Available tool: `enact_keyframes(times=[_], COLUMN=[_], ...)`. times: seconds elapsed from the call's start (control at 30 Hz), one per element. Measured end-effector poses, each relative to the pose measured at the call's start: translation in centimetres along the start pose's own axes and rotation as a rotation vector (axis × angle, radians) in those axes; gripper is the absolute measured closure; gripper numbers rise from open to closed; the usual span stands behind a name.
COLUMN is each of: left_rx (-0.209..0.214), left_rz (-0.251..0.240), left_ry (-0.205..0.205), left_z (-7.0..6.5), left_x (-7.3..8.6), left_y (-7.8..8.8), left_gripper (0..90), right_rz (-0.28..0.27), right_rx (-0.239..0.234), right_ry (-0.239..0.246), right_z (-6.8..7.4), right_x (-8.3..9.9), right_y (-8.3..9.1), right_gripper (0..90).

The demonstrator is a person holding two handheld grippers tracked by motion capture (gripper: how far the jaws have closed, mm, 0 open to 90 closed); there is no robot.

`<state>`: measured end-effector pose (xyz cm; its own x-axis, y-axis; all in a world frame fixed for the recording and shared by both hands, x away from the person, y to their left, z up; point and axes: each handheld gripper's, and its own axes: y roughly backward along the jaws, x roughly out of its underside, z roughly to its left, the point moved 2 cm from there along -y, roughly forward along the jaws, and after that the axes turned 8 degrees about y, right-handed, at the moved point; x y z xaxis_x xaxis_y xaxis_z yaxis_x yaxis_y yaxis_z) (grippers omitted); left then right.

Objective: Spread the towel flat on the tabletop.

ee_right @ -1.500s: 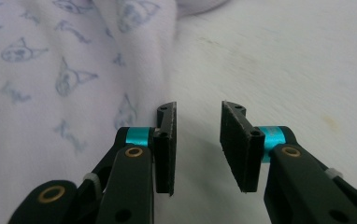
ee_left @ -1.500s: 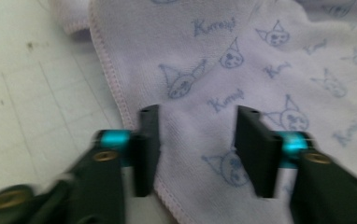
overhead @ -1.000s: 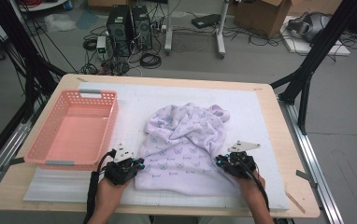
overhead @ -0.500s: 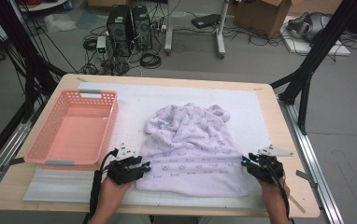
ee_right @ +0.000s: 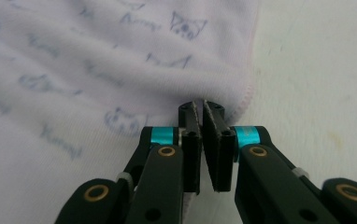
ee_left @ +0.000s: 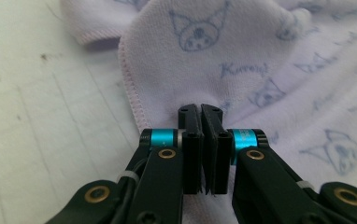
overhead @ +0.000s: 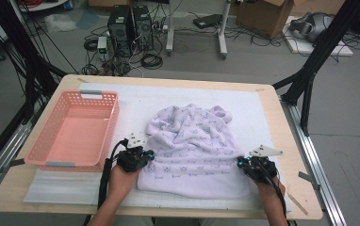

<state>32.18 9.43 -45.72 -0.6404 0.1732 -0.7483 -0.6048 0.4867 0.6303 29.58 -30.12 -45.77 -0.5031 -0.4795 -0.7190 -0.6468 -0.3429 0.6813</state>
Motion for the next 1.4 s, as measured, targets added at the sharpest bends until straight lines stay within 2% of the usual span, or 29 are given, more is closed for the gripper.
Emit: enact_keyframes(times=[0.1,0.2,0.27,0.33,0.37,0.4,0.43,0.47,0.53,0.6,0.63,0.7,0.83,0.97,1.0,1.07,1.13,1.17,1.2,1.23,1.27,1.3,1.4], left_rx=[-0.034,-0.07,-0.078,-0.076,-0.08,-0.079,-0.064,-0.058,-0.047,-0.025,-0.021,-0.011,-0.017,-0.009,-0.007,-0.001,-0.013,-0.041,-0.056,-0.045,-0.033,-0.028,-0.024], left_rz=[-0.014,-0.076,-0.098,-0.119,-0.121,-0.118,-0.116,-0.118,-0.114,-0.137,-0.131,-0.111,-0.08,-0.057,-0.043,-0.033,-0.029,-0.033,-0.031,-0.028,-0.022,-0.017,-0.003], left_ry=[0.036,0.04,0.082,0.133,0.155,0.162,0.166,0.157,0.12,0.101,0.093,0.086,0.056,0.056,0.051,0.048,0.035,0.023,0.003,0.011,0.021,0.032,0.042], left_z=[0.4,1.3,2.1,2.5,2.6,2.6,2.5,2.3,1.7,1.1,0.9,0.4,-0.2,-1.0,-1.3,-1.6,-1.9,-2.1,-2.1,-2.1,-2.0,-1.9,-1.8], left_x=[-1.1,-2.1,-2.7,-2.8,-2.8,-2.7,-2.7,-2.6,-2.5,-2.1,-1.8,-1.1,0.6,2.1,2.6,3.3,3.9,4.1,4.3,4.4,4.5,4.7,5.3], left_y=[-0.6,-0.9,-1.4,-1.8,-2.0,-2.1,-2.0,-1.7,-1.1,-0.4,-0.1,0.3,1.1,2.1,2.4,2.9,3.2,3.5,3.6,3.9,4.1,4.3,5.3], left_gripper=[86.8,86.9,87.0,86.8,84.8,76.3,70.4,62.1,51.6,49.8,48.3,45.3,43.7,42.6,42.6,43.5,46.2,51.9,64.4,72.5,82.1,85.8,86.7], right_rz=[-0.012,0.004,-0.001,-0.009,-0.021,-0.025,-0.027,-0.038,-0.093,-0.122,-0.14,-0.141,-0.097,-0.054,-0.044,-0.029,-0.022,-0.023,-0.011,-0.005,0.002,0.012,0.025], right_rx=[0.055,0.169,0.218,0.232,0.225,0.218,0.216,0.213,0.184,0.157,0.129,0.092,0.054,0.017,0.004,-0.031,-0.03,-0.021,-0.013,-0.015,-0.035,-0.022,-0.018], right_ry=[-0.026,-0.016,-0.032,-0.054,-0.075,-0.082,-0.091,-0.103,-0.134,-0.161,-0.179,-0.17,-0.133,-0.149,-0.158,-0.14,-0.118,-0.109,-0.112,-0.111,-0.096,-0.085,-0.046], right_z=[-1.0,-2.2,-2.8,-3.2,-3.2,-3.3,-3.2,-3.2,-3.2,-3.3,-3.3,-3.1,-2.7,-2.7,-2.7,-2.2,-1.5,-1.5,-1.3,-1.1,-0.9,-0.6,0.2], right_x=[-1.0,-2.1,-2.5,-2.8,-3.0,-3.0,-3.0,-2.9,-2.5,-2.0,-1.8,-1.2,0.3,2.0,2.2,2.5,2.7,2.6,2.6,2.6,2.6,2.6,3.0], right_y=[-1.3,-2.5,-2.9,-3.2,-3.4,-3.5,-3.5,-3.3,-2.3,-1.4,-0.9,-0.1,1.1,1.9,2.0,2.1,2.1,2.0,2.2,2.3,2.4,2.6,3.5], right_gripper=[86.5,86.8,87.4,87.4,86.9,84.5,77.7,69.0,62.2,56.9,54.9,52.4,51.9,55.2,56.1,57.8,59.1,61.0,67.0,76.3,84.7,86.2,88.2])
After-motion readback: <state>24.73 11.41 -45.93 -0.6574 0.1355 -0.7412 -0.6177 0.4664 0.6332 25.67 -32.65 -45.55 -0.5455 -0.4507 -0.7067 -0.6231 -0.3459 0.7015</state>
